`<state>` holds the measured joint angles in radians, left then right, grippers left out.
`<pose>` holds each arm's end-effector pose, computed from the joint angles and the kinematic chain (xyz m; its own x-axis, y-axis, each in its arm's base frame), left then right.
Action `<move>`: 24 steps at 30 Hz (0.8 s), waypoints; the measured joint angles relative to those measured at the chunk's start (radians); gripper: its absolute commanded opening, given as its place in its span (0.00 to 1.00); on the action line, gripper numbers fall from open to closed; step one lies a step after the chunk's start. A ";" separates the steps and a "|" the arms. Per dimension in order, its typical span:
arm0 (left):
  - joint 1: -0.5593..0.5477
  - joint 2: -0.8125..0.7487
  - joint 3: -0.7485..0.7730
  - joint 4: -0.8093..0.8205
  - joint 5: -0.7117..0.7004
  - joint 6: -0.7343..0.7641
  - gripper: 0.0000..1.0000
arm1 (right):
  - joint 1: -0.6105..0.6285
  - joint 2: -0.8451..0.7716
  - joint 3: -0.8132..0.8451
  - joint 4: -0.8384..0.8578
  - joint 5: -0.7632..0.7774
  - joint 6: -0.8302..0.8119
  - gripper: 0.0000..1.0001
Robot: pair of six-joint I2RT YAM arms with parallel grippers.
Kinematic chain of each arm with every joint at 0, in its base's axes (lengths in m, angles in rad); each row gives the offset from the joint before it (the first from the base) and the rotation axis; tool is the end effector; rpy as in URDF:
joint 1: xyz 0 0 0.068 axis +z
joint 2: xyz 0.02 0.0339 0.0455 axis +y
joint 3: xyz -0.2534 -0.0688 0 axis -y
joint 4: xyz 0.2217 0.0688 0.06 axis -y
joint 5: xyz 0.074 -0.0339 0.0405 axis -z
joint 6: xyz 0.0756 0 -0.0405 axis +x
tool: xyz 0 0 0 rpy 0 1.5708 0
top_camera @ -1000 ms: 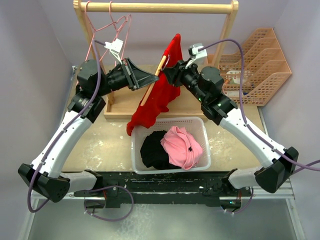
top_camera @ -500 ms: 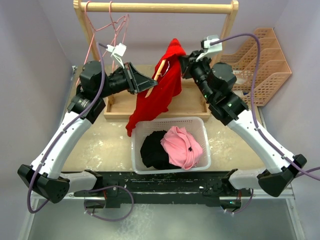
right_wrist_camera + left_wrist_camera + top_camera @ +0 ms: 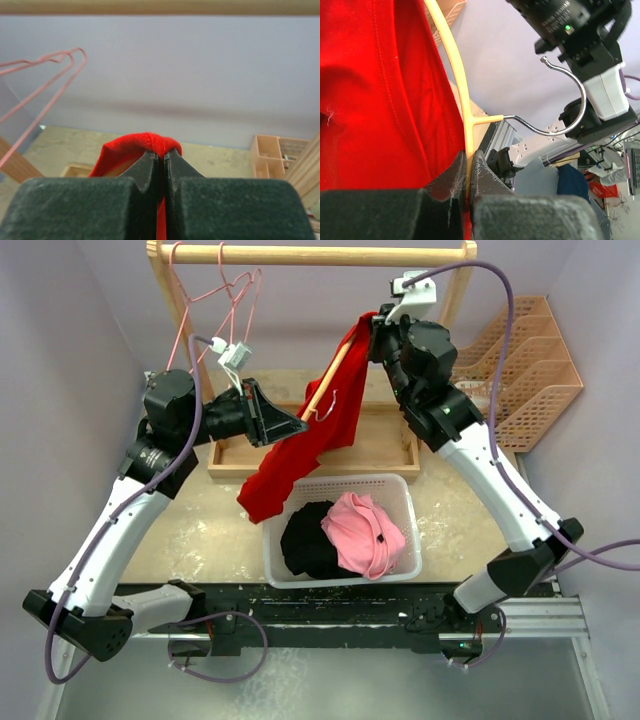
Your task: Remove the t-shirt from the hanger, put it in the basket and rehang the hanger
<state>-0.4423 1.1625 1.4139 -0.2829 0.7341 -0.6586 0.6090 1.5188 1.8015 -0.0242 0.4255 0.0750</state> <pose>0.2036 -0.1525 0.4552 -0.5874 -0.2246 -0.7775 0.7125 0.3122 -0.6284 0.2976 0.1695 0.5225 0.1946 0.2189 -0.9562 -0.2089 0.9617 0.1777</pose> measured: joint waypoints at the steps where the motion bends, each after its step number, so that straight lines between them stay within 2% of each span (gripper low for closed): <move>1: 0.000 -0.001 0.000 -0.005 0.010 0.005 0.00 | -0.012 0.016 0.009 -0.014 0.002 0.001 0.00; 8: 0.003 -0.002 -0.009 -0.049 0.033 0.043 0.00 | -0.046 0.047 0.032 -0.090 -0.002 0.008 0.00; 24: 0.004 -0.034 -0.019 -0.066 0.108 0.094 0.00 | -0.068 0.055 0.046 -0.141 -0.007 0.032 0.00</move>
<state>-0.4385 1.1282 1.3952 -0.3485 0.8421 -0.5648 0.5411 1.5742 1.8477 -0.1654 0.4183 0.1070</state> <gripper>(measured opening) 0.022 0.016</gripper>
